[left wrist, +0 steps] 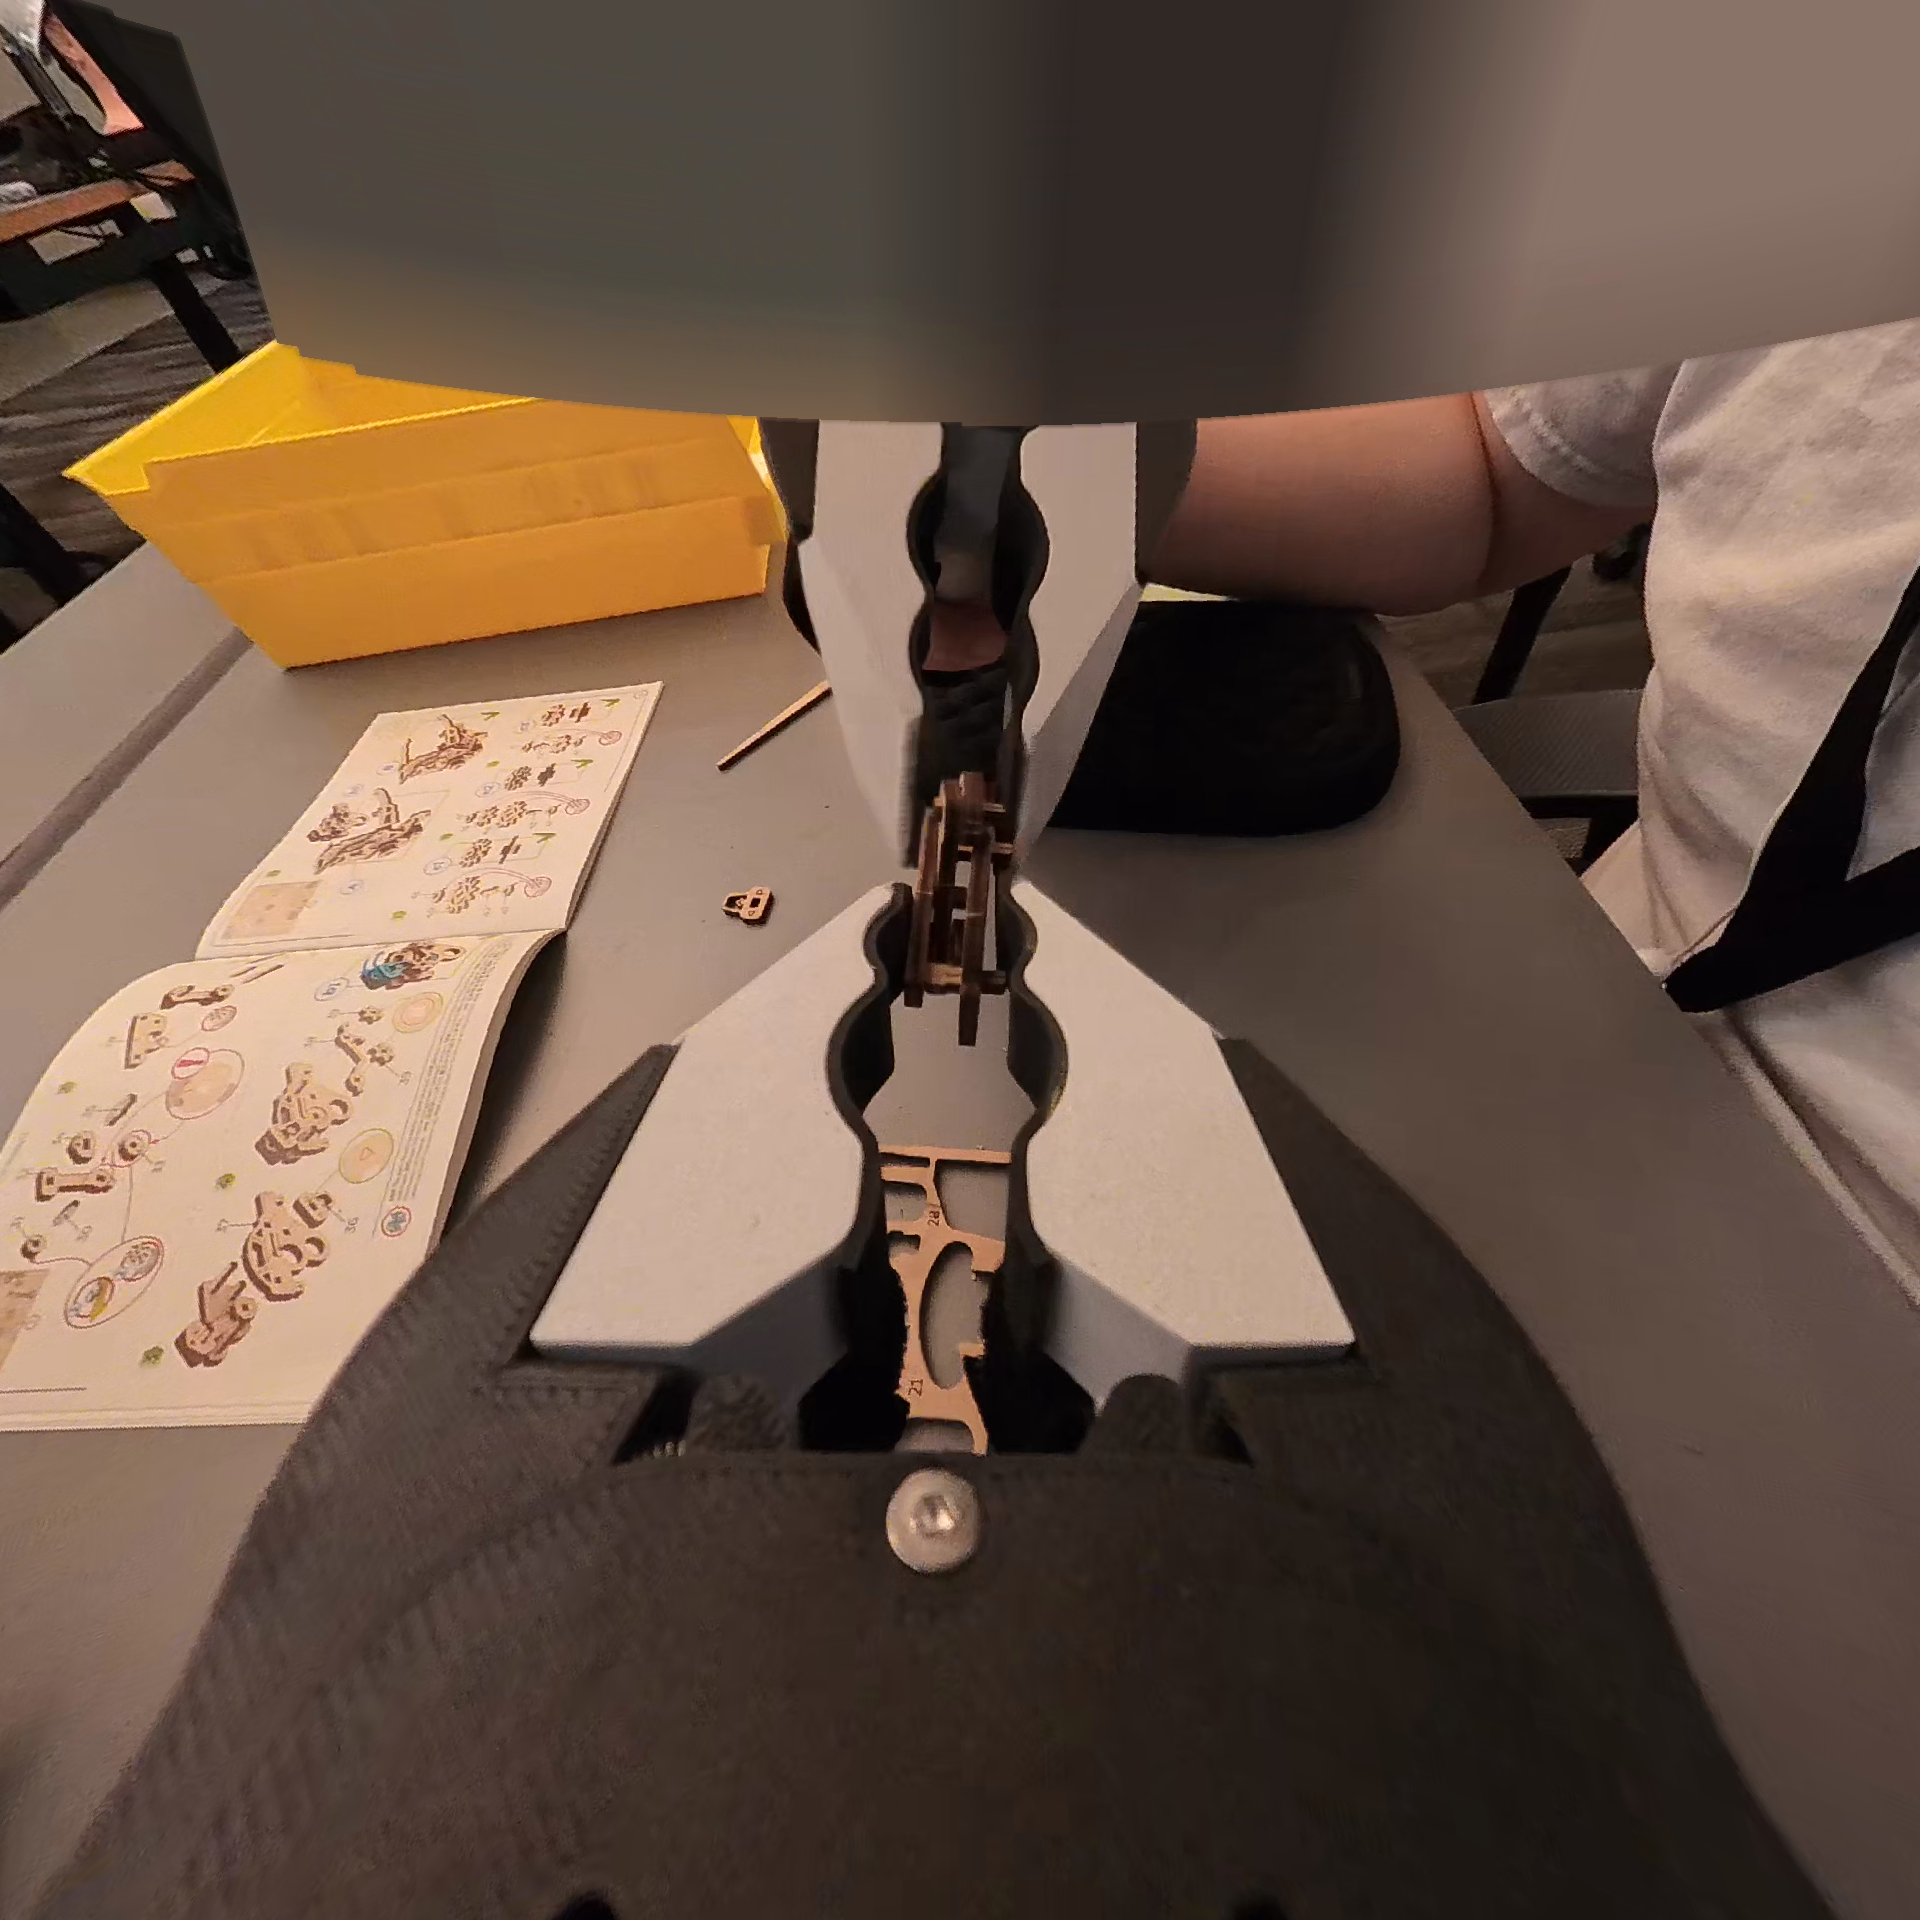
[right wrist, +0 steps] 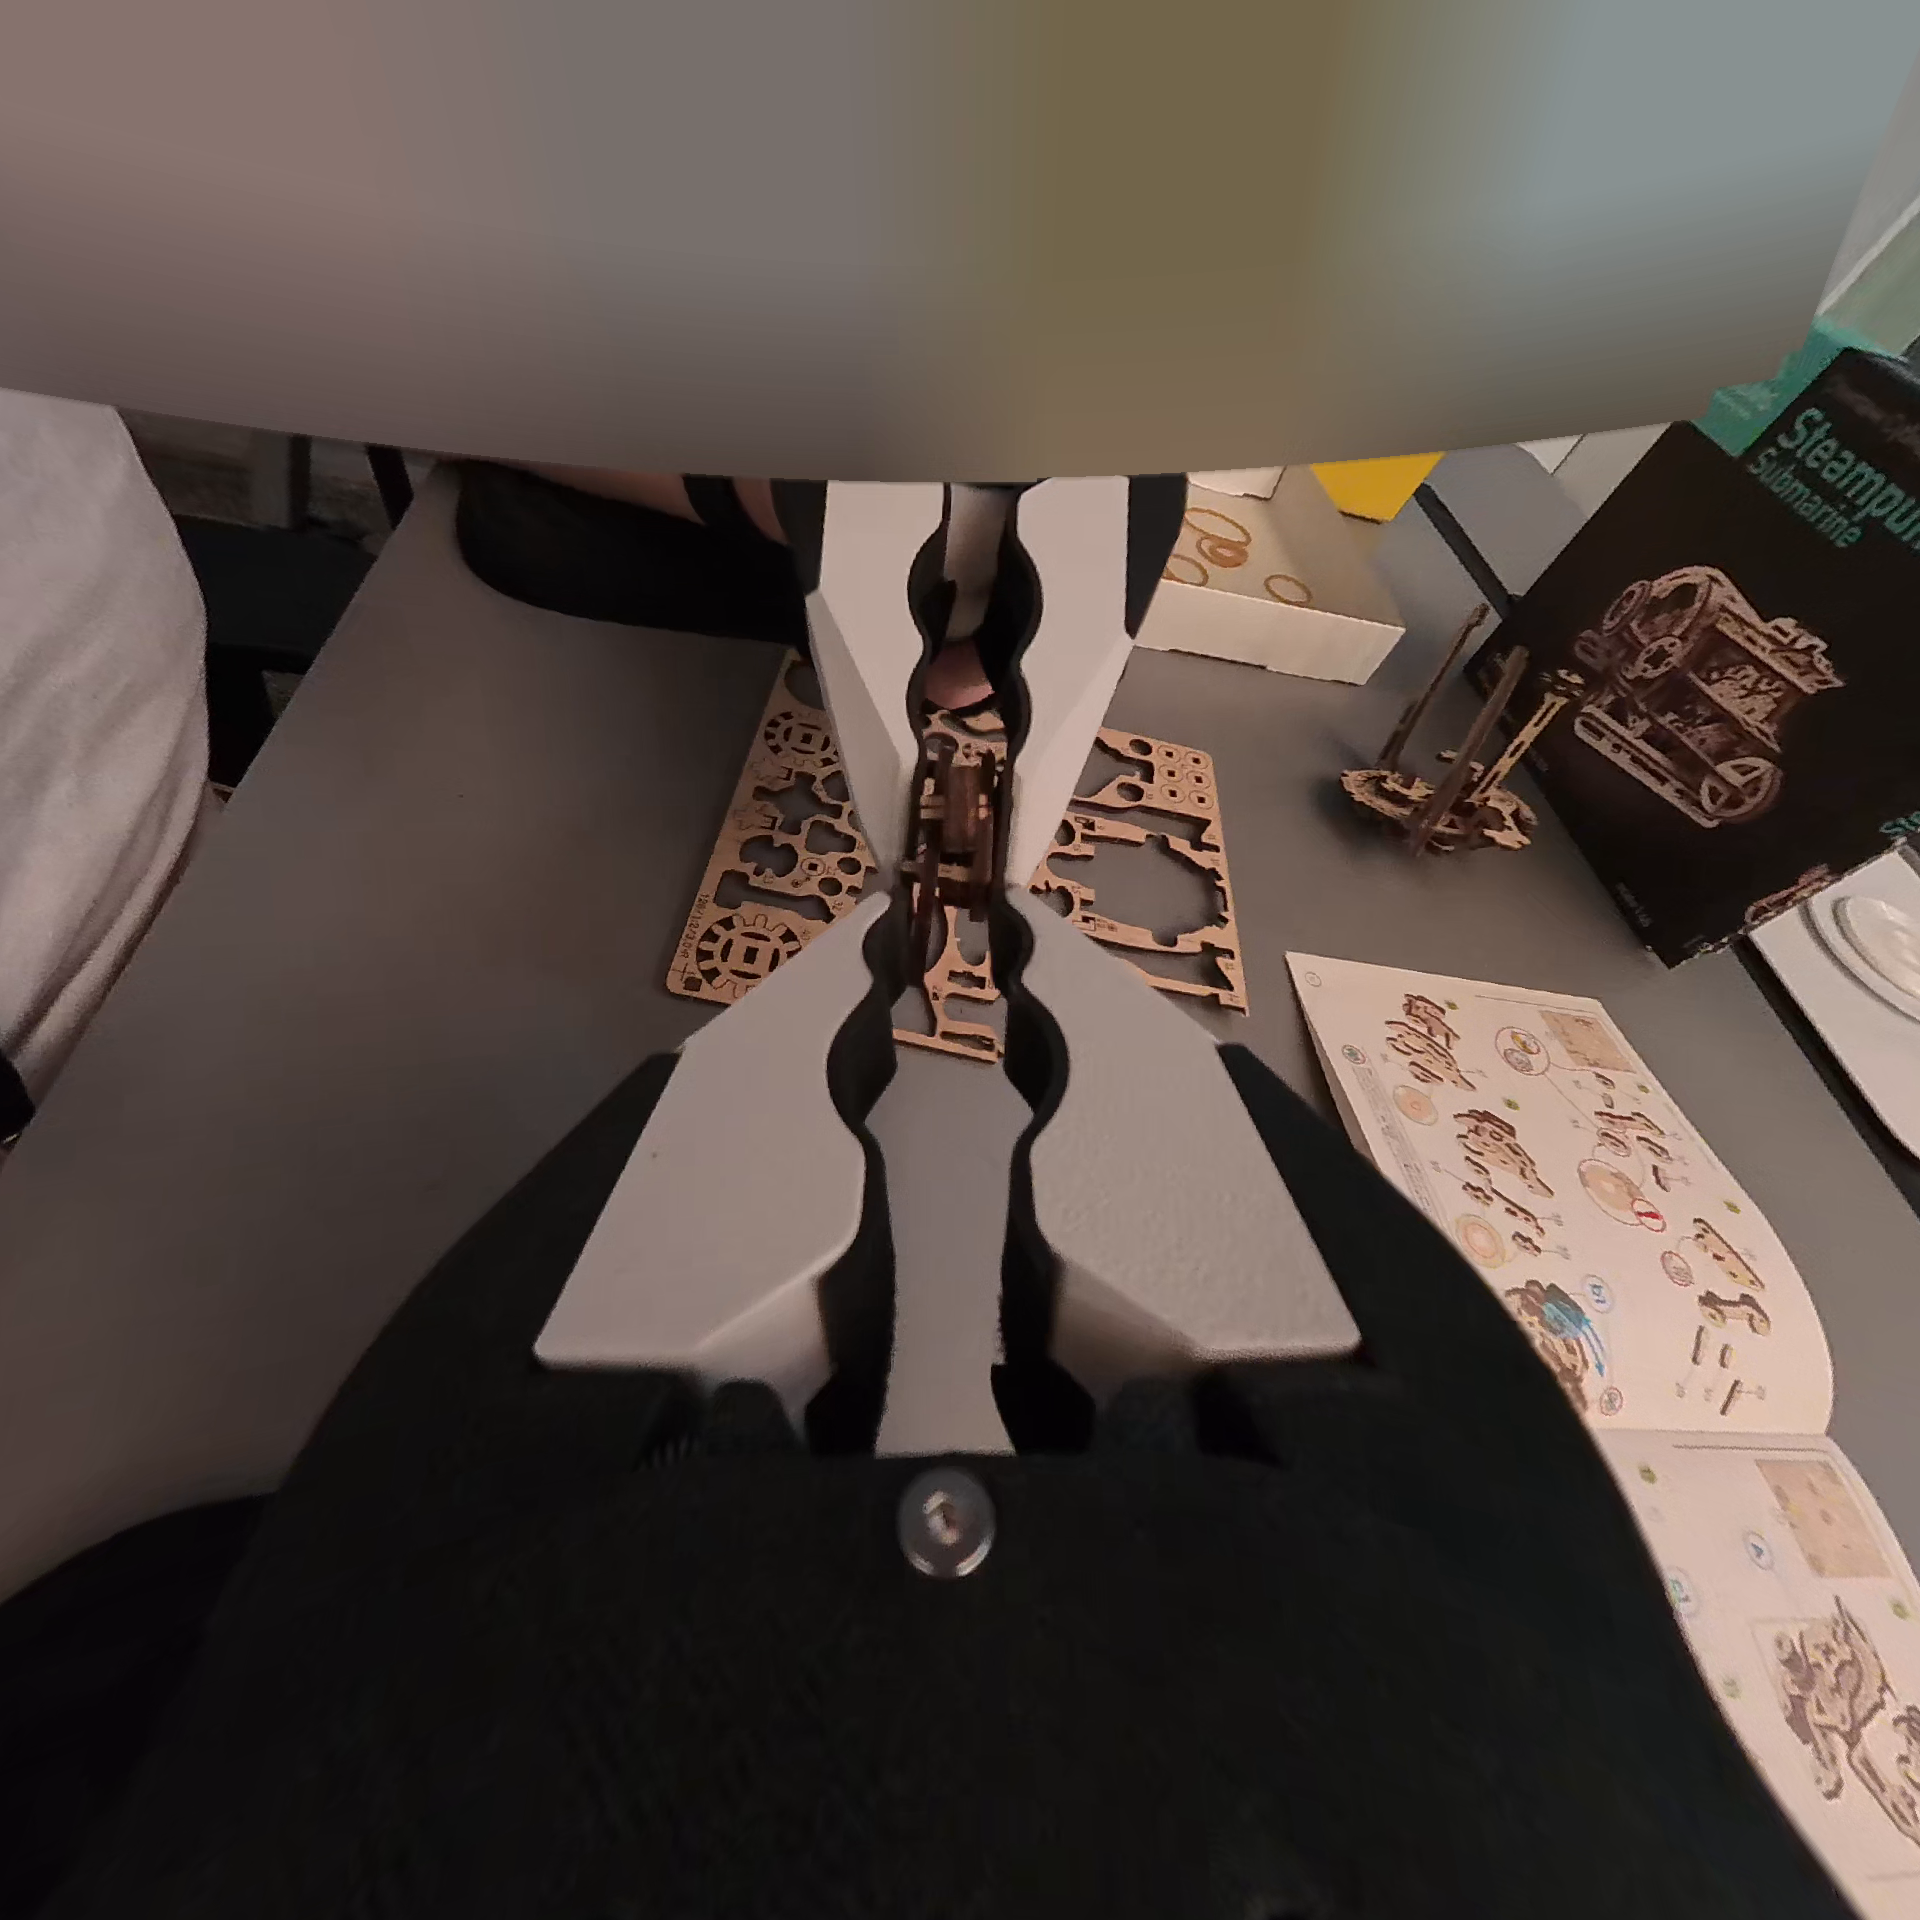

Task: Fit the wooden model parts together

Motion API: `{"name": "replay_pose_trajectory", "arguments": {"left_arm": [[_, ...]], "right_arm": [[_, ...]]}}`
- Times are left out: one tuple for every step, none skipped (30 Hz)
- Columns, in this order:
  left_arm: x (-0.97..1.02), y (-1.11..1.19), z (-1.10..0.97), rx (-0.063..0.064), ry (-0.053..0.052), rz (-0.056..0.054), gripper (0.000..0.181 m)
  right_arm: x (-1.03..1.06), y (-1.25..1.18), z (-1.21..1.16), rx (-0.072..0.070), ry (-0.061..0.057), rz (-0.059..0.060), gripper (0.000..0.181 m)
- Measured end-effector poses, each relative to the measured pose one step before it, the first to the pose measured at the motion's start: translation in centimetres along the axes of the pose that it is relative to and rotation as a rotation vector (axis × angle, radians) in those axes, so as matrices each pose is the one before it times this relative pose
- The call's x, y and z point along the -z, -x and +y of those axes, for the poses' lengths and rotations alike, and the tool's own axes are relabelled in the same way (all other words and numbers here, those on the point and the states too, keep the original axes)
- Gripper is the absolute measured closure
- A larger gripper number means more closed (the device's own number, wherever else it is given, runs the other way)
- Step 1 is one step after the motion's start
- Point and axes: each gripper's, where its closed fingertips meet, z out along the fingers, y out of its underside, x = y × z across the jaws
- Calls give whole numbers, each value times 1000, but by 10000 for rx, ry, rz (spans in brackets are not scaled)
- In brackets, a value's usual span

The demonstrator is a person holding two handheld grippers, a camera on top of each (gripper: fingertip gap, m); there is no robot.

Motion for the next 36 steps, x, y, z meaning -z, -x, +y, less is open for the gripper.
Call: {"name": "replay_pose_trajectory", "arguments": {"left_arm": [[1, 16, 70, -59, 48, -21, 167], [9, 24, -6, -30, -5, -21, 167], [-4, -3, -8, -7, -14, 2, 167], [-14, 27, 7, -4, 1, -22, 167], [15, 41, 15, -6, 17, -25, 166], [35, 10, -36, -1, -11, -20, 166], [76, -26, -74, 1, -31, 18, 166], [40, 47, 13, 10, 35, -28, 163], [47, 97, 28, -62, 43, -67, 163], [90, 116, -54, -103, -32, -99, 164], [115, 104, -97, -71, -53, -80, 165], [74, 101, -34, -10, -6, -55, 165], [37, 80, 34, 3, 33, -36, 166], [-27, 14, 63, -27, 29, -15, 166], [-57, -12, 113, -63, 63, -23, 169], [-80, -98, 132, -108, 90, 5, 169], [-97, -94, 180, -133, 128, -8, 170], [-81, -55, 209, -90, 148, -5, 170], [-67, -23, 163, 16, 119, 13, 170], [-15, 12, 66, 58, 49, 18, 170], [23, 9, 2, 44, -11, 24, 170], [36, -4, -14, 7, 8, 23, 170], [20, -2, 28, -26, 41, 0, 170], [-30, -91, 93, -52, 79, 42, 170], [-98, -194, 202, -81, 149, 79, 170], [-158, -132, 260, -109, 188, 18, 170], [-165, -135, 233, -129, 173, -2, 170], [-136, -193, 202, -126, 165, 51, 170], [-60, -70, 143, -76, 140, 13, 170], [-29, -121, 121, 12, 114, 102, 171], [-42, -161, 100, 115, 87, 160, 171], [-47, -74, 96, 106, 65, 102, 171], [-78, -93, 126, 30, 67, 82, 171], [-128, -127, 179, -45, 107, 59, 171], [-129, -196, 216, -65, 131, 97, 171], [-159, -205, 208, 21, 108, 136, 171]], "right_arm": [[-30, -18, 20, 59, 30, 44, 169], [-8, -48, 42, 40, 36, 55, 170], [20, -27, -14, 66, 7, 58, 170], [4, -47, 24, -9, 43, 44, 170], [-10, -67, 33, -69, 47, 39, 170], [-1, -39, -51, -9, -19, 51, 170], [11, 30, -69, 65, -38, 19, 170], [37, -72, 32, 80, 39, 70, 171], [41, -145, 115, 69, 96, 109, 171], [17, -87, 132, 9, 76, 41, 170], [12, -81, 94, -23, 30, 21, 170], [-20, -77, 118, -29, 43, 20, 170], [-26, -44, 126, -9, 51, 7, 170], [-45, 31, 20, 4, -1, -14, 170], [-75, 145, 32, -41, 15, -91, 170], [-113, 104, 154, -51, 84, -73, 170], [-99, 83, 227, -63, 116, -79, 170], [-93, 53, 205, -76, 96, -75, 170], [-80, 14, 138, -59, 57, -40, 170], [-38, -20, 30, -10, -1, 9, 170], [-15, -10, -65, 55, -46, 30, 170], [-16, -7, -38, 57, -3, 42, 170], [-39, -2, 3, 63, 28, 44, 170], [-45, 125, 73, 95, 69, -27, 170], [-74, 216, 203, 97, 133, -90, 170], [-78, 116, 251, 80, 180, -23, 170], [-70, 172, 253, 83, 186, -59, 171], [-59, 175, 180, 5, 139, -84, 171], [-88, 50, 115, -80, 54, -31, 171], [-81, 138, 81, -199, -9, -150, 171], [-79, 140, 90, -230, -3, -190, 171], [-58, 61, 94, -192, -33, -135, 171], [-68, 97, 140, -47, 16, -115, 171], [-105, 115, 199, 34, 81, -79, 171], [-144, 232, 228, 1, 100, -148, 171], [-116, 171, 209, -85, 85, -156, 172]]}}
